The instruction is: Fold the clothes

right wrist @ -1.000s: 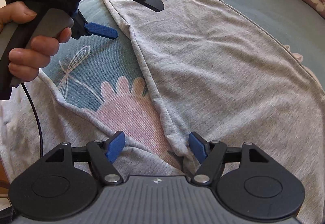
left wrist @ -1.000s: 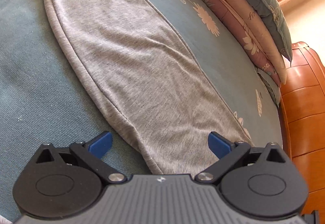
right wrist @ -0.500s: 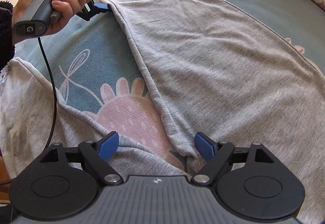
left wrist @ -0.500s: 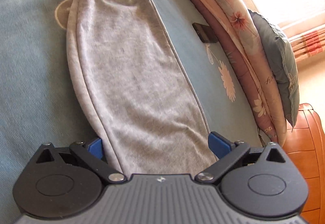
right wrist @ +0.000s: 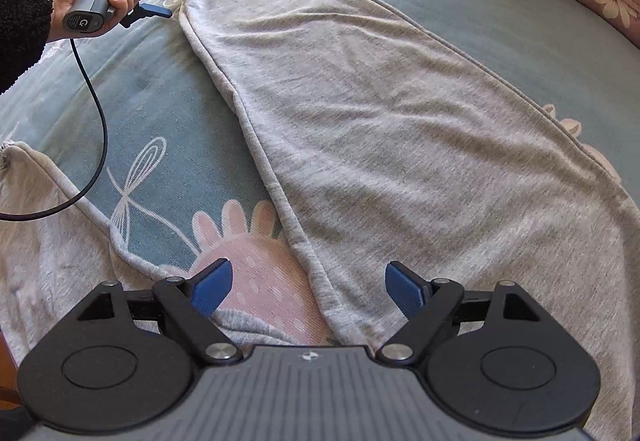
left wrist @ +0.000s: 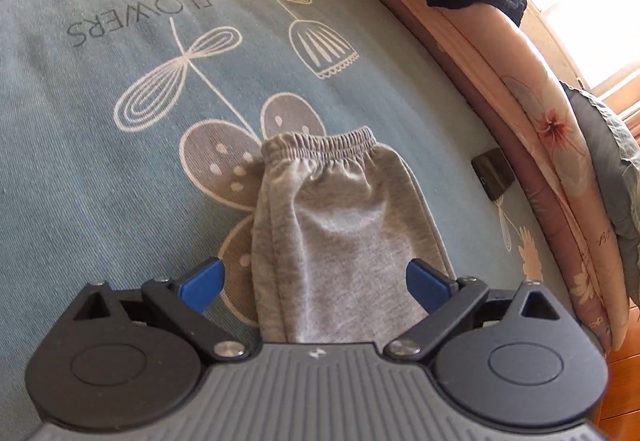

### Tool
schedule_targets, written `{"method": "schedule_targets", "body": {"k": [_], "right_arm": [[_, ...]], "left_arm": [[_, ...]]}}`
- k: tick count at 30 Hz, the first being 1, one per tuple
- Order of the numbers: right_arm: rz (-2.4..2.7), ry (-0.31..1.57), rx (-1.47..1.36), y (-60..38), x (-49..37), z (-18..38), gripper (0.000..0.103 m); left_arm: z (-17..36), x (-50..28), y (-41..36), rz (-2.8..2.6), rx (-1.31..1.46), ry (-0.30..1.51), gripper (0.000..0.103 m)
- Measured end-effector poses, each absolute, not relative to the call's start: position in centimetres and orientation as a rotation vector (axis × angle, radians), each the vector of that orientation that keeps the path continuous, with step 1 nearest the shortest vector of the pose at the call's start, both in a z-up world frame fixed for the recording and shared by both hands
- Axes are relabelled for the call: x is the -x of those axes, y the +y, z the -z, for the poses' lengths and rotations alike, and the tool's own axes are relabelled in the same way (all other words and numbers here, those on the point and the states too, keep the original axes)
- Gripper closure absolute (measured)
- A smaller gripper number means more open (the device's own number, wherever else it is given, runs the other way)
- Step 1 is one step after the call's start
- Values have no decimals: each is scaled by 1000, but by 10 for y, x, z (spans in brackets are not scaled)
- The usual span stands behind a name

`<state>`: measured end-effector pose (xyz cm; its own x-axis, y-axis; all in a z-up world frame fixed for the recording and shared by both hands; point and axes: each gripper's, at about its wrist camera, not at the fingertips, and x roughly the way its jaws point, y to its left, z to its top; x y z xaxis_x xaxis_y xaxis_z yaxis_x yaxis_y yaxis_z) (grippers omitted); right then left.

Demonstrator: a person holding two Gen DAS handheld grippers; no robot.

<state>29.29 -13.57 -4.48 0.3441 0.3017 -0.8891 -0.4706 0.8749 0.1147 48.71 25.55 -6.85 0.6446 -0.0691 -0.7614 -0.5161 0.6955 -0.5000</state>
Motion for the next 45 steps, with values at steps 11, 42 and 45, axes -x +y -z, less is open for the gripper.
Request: {"method": "schedule_targets", "body": {"k": [11, 42, 45], "right_arm": [[-454, 1049, 120, -89, -337, 30, 16], [-585, 1068, 163, -26, -378, 35, 41], [-627, 1036, 144, -20, -392, 35, 68]], "left_arm": [[33, -589, 271, -22, 204, 1024, 34], [31, -567, 285, 167, 76, 1070, 56], [21, -550, 279, 139, 121, 1001, 51]]}}
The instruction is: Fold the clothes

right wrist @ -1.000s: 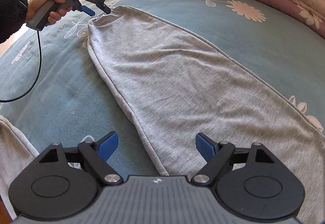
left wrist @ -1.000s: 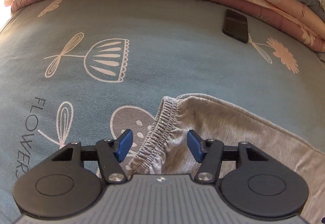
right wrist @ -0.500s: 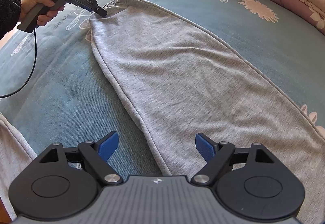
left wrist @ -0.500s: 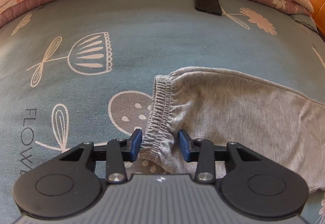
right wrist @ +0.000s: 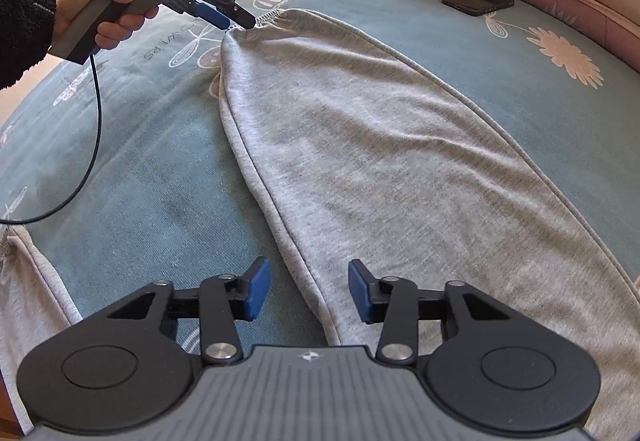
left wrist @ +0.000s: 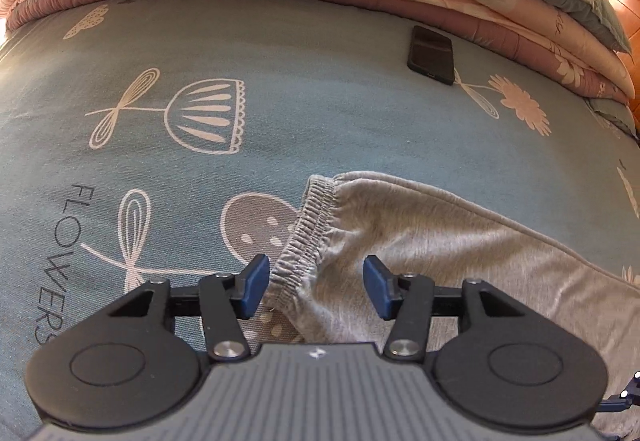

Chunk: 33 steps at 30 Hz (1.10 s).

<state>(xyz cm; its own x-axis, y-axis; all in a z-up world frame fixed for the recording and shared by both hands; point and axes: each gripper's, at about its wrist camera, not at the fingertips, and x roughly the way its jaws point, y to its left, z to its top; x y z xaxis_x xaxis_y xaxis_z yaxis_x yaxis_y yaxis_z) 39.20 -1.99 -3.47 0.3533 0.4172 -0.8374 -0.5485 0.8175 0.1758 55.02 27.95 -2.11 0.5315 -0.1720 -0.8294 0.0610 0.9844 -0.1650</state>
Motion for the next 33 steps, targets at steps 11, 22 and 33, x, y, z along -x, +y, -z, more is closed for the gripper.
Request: {"method": "schedule_targets", "body": {"k": [11, 22, 33], "right_arm": [[-713, 1044, 300, 1, -406, 48, 86], [-748, 1053, 199, -14, -409, 37, 96], [-795, 1029, 450, 12, -391, 52, 84]], "left_arm": [[27, -480, 186, 468, 19, 1041, 44], [23, -447, 154, 576, -181, 985, 43], [50, -399, 100, 918, -765, 865, 40]]}}
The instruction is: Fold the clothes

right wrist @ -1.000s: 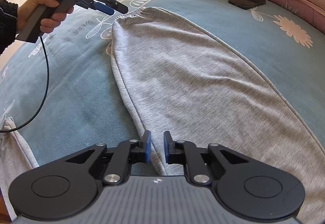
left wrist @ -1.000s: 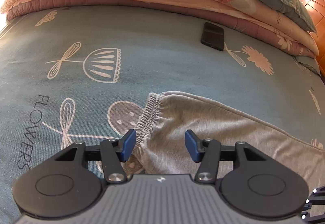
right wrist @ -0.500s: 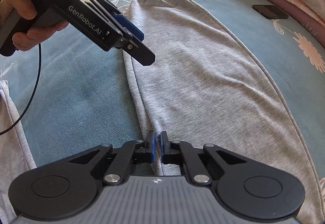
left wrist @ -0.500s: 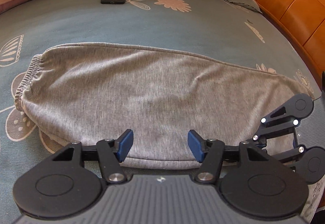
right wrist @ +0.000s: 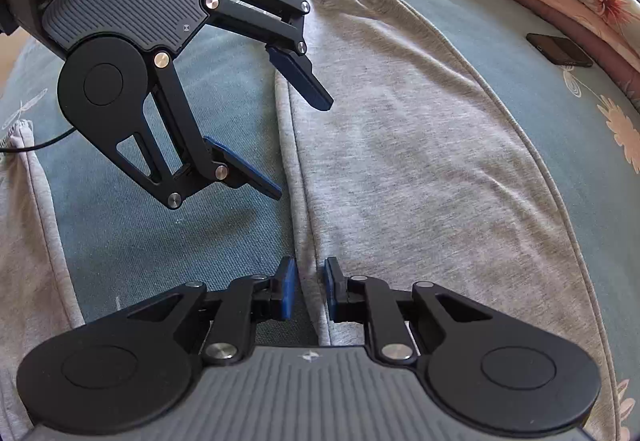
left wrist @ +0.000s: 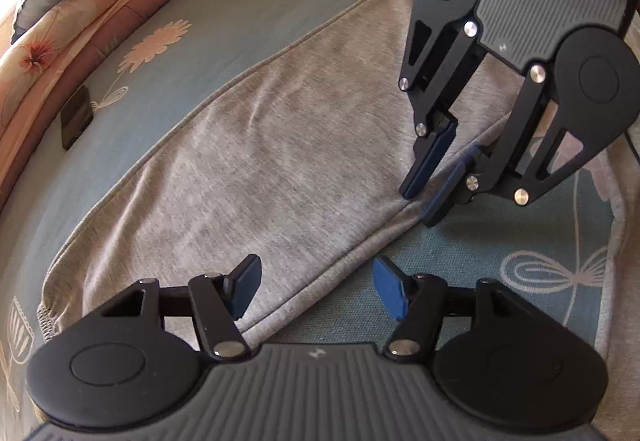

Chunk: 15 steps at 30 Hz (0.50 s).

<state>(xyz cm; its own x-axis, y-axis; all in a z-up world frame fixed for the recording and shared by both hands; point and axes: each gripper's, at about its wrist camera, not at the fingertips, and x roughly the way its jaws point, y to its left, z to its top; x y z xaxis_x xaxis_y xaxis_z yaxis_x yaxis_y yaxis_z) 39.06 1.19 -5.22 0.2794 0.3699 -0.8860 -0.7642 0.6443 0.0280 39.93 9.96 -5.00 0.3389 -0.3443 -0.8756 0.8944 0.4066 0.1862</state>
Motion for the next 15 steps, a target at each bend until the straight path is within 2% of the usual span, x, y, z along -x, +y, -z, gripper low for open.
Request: {"method": "schedule_targets", "body": {"k": [3, 6, 10, 13, 14, 15], "right_arm": [[-793, 1076, 420, 14, -391, 57, 75], [-860, 1110, 337, 9, -390, 50, 76], [-759, 1075, 345, -8, -390, 40, 74], [-701, 1155, 315, -17, -392, 51, 74], [-694, 1191, 302, -17, -391, 57, 72], [-700, 1195, 293, -15, -388, 57, 64]], "left_arm": [[61, -406, 107, 982, -706, 1016, 38], [62, -409, 120, 977, -679, 1116, 37], [46, -402, 128, 944, -696, 1078, 37], [44, -404, 114, 976, -665, 1022, 35], [46, -407, 108, 980, -648, 1017, 35], [49, -410, 102, 984, -632, 1014, 35]]}}
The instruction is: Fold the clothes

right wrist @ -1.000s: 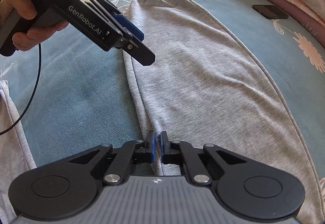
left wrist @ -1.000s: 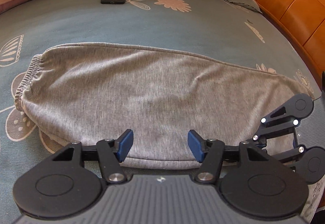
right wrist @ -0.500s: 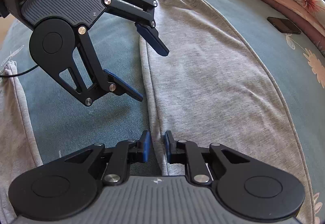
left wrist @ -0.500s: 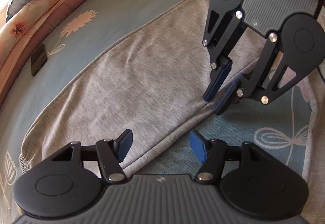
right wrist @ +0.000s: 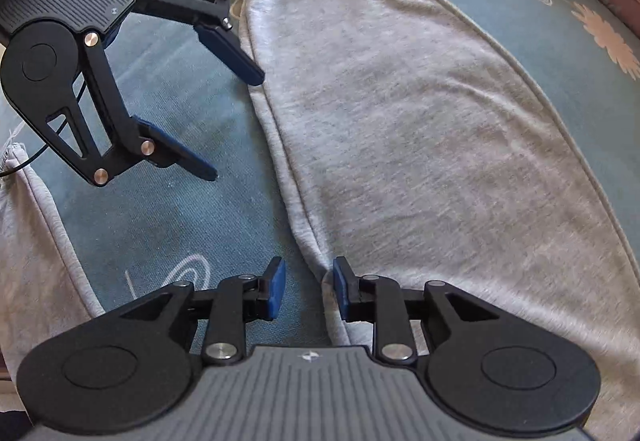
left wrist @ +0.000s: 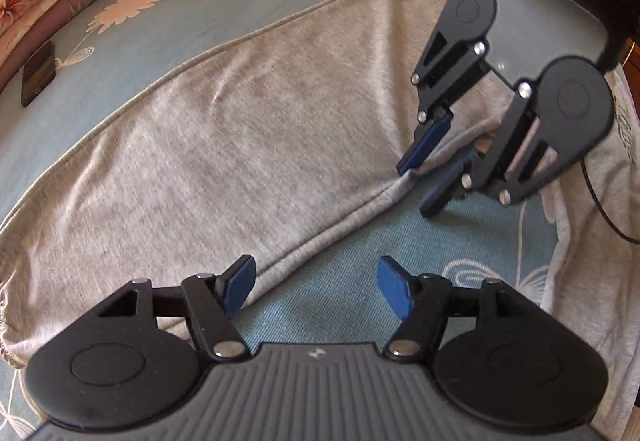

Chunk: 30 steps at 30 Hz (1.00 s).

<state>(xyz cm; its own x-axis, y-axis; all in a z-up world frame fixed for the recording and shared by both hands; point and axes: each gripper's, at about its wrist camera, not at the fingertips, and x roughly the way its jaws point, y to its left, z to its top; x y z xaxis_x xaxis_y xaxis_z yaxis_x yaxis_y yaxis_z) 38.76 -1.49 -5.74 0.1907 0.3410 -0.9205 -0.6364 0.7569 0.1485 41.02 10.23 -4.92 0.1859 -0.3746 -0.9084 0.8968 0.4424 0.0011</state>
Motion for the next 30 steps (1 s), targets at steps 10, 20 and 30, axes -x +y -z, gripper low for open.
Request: {"method": "schedule_targets", "body": {"k": [10, 20, 30], "right_arm": [[-653, 1188, 254, -45, -360, 38, 48], [-508, 1284, 213, -66, -337, 49, 46], [-427, 1217, 153, -75, -324, 56, 40]], "left_arm": [[43, -404, 119, 875, -610, 1072, 30], [72, -398, 57, 937, -618, 1012, 27], [36, -421, 70, 850, -214, 1031, 27]]}}
